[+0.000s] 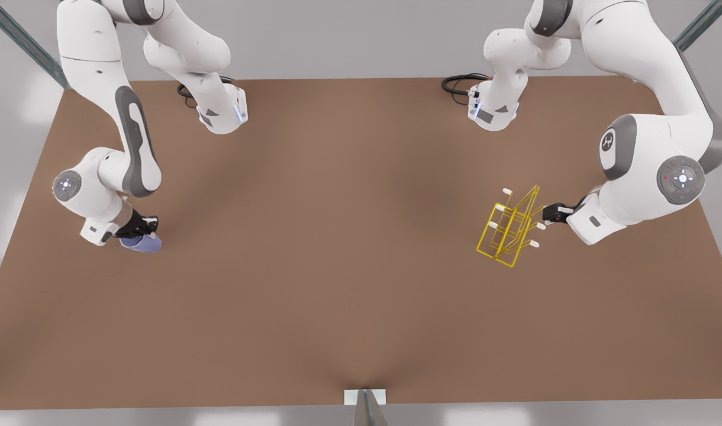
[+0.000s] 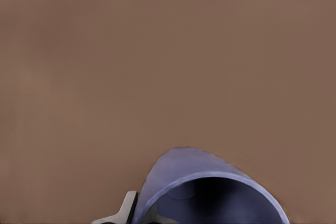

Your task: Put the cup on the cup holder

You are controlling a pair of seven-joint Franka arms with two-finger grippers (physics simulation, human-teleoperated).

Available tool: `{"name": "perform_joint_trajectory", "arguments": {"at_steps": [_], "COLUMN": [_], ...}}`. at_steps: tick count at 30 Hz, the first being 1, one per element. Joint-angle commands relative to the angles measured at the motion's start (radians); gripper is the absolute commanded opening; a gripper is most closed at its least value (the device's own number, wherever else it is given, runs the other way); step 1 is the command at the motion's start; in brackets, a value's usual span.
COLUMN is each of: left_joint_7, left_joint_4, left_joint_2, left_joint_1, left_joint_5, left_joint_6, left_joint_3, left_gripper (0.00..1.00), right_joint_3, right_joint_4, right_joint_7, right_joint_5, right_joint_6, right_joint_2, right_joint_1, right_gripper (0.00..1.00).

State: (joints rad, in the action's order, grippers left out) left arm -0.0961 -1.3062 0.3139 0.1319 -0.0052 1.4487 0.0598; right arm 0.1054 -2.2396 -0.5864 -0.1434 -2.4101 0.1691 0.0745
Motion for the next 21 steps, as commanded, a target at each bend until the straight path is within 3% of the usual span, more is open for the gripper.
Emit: {"name": "perform_joint_trajectory", "arguments": {"at_steps": [1,8,13,21], "left_joint_7": [0.006,0.004,0.004,0.004], "left_joint_4": [-0.001,0.001,0.001,0.001], "left_joint_2": [-0.001,0.001,0.008,0.019], "left_joint_1": [0.000,0.000,-0.002,-0.002], "left_joint_5": [0.001,0.002,0.002,0.002], "left_joint_6": [-0.004,0.002,0.004,0.021], "left_joint_3": [0.000,0.000,0.000,0.002], "left_gripper": [1.00,1.00,1.00,1.00], "right_joint_3": [-0.052,-0.271,-0.311,-0.389], "right_joint_4": [0.020,0.118,0.247,0.515], "right_joint_7": [0.000,-0.003,-0.136,-0.371], "right_joint_5": [-0.151,-0.659,-1.102,-1.512], "right_joint_6": [0.057,0.118,0.247,0.345], "right_joint_2": [0.000,0.102,0.239,0.565], "right_joint_1": [0.001,-0.042,-0.163,-0.289], "right_gripper": [0.21,0.21,0.21,0.21]}}
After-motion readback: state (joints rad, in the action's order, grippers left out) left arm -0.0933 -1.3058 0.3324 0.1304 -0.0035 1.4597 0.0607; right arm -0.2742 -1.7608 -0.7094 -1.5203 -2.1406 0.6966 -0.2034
